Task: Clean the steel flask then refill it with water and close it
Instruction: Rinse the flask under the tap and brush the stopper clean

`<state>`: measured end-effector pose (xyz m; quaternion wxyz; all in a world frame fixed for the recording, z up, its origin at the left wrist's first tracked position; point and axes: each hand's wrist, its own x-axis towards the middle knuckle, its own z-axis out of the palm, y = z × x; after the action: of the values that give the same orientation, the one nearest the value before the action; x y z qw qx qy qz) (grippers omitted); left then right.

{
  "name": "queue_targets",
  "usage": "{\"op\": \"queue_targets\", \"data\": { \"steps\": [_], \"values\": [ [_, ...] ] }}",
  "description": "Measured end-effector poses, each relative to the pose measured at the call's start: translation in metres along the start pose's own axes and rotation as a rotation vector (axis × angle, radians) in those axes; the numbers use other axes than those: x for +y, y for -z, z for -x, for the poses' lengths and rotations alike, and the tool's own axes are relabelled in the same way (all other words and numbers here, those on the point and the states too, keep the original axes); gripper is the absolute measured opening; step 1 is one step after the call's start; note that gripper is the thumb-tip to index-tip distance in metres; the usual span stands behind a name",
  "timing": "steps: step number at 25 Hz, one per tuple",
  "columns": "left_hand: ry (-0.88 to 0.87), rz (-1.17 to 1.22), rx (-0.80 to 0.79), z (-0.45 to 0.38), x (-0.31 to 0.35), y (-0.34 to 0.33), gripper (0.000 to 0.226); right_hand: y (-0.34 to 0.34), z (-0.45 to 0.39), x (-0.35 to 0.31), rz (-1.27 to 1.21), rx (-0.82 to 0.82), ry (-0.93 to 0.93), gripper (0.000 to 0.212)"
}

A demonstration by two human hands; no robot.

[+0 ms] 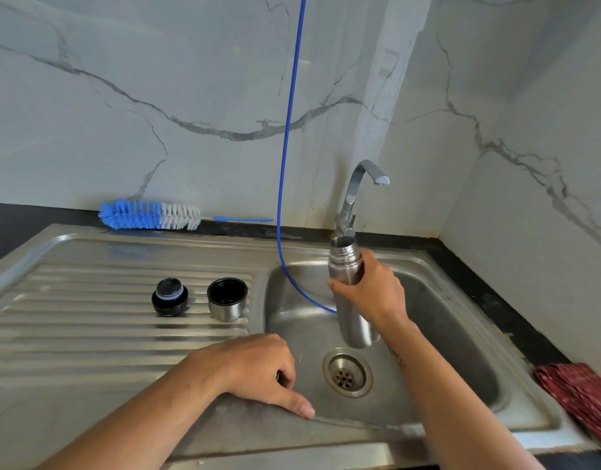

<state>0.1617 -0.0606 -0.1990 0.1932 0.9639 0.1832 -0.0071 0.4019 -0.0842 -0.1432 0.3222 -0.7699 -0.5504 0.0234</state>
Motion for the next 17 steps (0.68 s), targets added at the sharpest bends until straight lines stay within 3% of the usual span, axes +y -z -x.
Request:
{"op": "queue_targets", "data": {
  "steps": [3,7,13,17],
  "values": [
    [-0.008,0.009,-0.007,-0.001,0.000,0.002,0.080,-0.007,0.011,0.001,0.293,-0.147,0.163,0.065],
    [-0.001,0.028,-0.014,0.000,0.000,0.002,0.076,-0.012,0.018,0.012,0.635,-0.328,0.220,0.082],
    [0.008,0.055,-0.028,-0.001,-0.001,0.001,0.071,-0.014,0.020,0.020,0.945,-0.364,0.291,0.076],
    [0.003,0.057,-0.027,-0.003,-0.005,-0.002,0.075,-0.012,0.018,0.016,1.021,-0.347,0.322,0.073]
  ]
}}
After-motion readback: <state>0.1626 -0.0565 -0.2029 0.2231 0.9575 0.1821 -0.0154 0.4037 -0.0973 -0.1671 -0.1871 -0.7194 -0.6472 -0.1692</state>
